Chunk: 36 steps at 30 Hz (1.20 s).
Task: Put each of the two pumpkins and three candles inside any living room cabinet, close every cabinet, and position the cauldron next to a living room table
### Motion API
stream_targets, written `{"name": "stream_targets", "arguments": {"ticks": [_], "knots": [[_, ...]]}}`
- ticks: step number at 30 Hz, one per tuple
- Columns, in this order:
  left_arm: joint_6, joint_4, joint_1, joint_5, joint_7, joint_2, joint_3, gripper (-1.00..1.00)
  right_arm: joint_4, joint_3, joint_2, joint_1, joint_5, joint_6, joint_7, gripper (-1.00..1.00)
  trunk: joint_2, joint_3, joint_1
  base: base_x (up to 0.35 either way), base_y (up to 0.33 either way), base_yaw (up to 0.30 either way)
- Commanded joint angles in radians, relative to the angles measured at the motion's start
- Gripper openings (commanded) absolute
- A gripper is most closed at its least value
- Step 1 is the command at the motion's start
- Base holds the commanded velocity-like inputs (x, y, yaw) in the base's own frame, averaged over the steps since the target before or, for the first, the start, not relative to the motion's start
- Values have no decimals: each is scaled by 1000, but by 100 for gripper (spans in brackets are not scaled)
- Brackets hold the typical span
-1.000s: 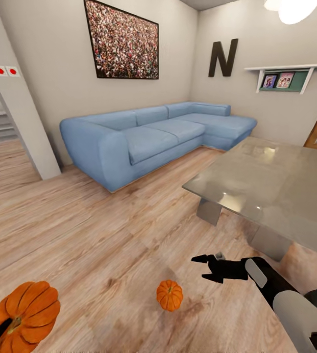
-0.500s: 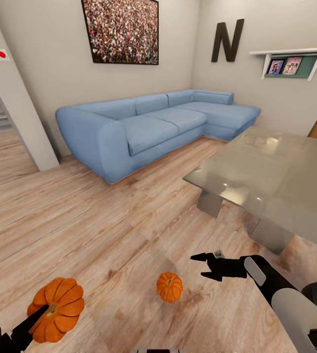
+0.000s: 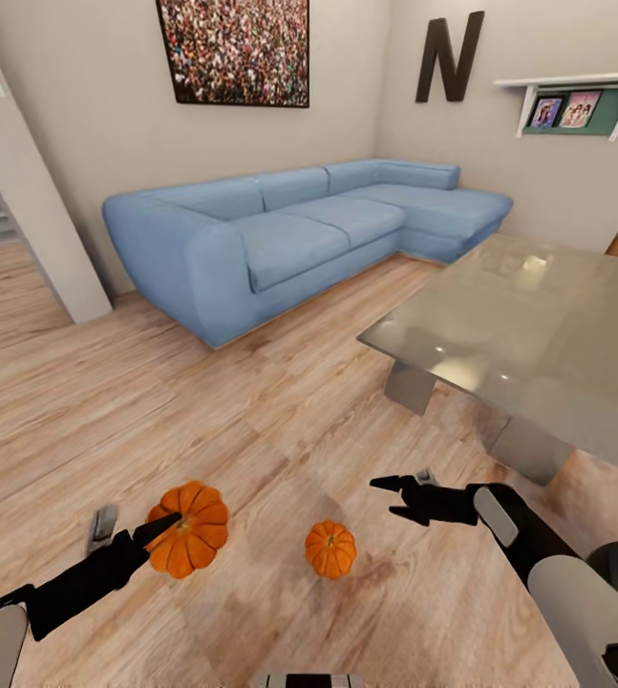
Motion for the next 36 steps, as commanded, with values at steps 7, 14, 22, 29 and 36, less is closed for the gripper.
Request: {"name": "stream_targets", "arguments": {"ticks": [7,14,22,29,36], "knots": [[4,-6,-57,39,-12,9,-16,-100,-6,8,26,-1,7,-82,-1,100,-2,-28,3,0,0,0],[-4,-14,-121,108,-15,48,-25,-100,-16,95,14,1,14,-185,11,100,-3,-51,6,0,0,0],[-20,-34,-76,102,-67,48,-4,-100,-61,77,8,2,49,-216,54,100,-3,-51,6,0,0,0],[-20,-34,-36,102,-113,48,-4,-100,-100,77,8,2,49,-216,54,100,-3,-51,6,0,0,0],[-4,-16,-30,114,-121,40,-21,-100,-115,66,21,-14,32,-199,38,100,-4,-63,7,0,0,0]]}}
